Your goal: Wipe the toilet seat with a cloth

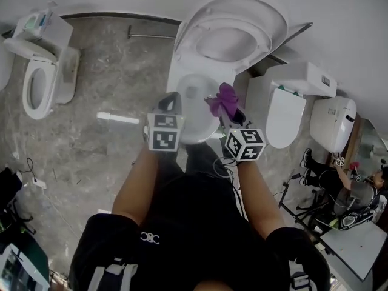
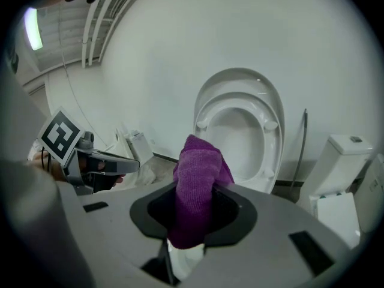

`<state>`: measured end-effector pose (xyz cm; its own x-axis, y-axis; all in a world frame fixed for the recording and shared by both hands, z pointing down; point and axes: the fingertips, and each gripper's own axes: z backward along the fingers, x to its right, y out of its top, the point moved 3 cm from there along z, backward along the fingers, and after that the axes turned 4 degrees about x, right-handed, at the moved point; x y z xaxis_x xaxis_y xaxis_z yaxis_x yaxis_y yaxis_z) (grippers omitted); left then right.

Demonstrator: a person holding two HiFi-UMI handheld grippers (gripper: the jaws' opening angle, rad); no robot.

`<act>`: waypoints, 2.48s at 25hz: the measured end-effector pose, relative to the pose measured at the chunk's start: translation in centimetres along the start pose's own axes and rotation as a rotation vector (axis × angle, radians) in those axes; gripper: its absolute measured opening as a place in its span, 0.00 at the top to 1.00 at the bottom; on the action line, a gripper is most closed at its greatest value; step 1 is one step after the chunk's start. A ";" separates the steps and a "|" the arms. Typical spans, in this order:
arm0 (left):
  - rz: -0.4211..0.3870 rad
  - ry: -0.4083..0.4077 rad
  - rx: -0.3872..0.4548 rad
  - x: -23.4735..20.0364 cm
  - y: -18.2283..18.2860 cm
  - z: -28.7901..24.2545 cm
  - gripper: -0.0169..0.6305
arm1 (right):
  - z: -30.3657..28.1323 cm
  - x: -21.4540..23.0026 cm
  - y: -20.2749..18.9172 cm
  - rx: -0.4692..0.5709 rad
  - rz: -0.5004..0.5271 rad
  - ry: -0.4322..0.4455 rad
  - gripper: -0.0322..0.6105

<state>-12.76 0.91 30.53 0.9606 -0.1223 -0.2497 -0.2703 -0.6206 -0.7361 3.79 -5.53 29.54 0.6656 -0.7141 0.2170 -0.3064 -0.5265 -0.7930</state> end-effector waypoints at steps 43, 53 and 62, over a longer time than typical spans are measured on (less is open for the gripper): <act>0.067 0.076 -0.150 8.8 -14.8 -22.6 0.97 | -27.7 31.8 -22.9 -0.435 -0.134 -0.015 0.80; 0.086 0.058 -0.139 7.2 -15.7 -21.2 0.97 | -26.1 28.5 -25.3 -0.491 0.137 0.004 0.80; 0.091 0.044 -0.126 4.4 -16.2 -19.4 0.97 | -28.2 26.3 -22.9 -0.378 0.283 -0.037 0.80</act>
<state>-2.89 -4.64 53.57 0.9353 -0.2146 -0.2813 -0.3484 -0.6971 -0.6266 9.11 -25.22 69.43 0.5419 -0.8404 -0.0038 -0.7009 -0.4494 -0.5538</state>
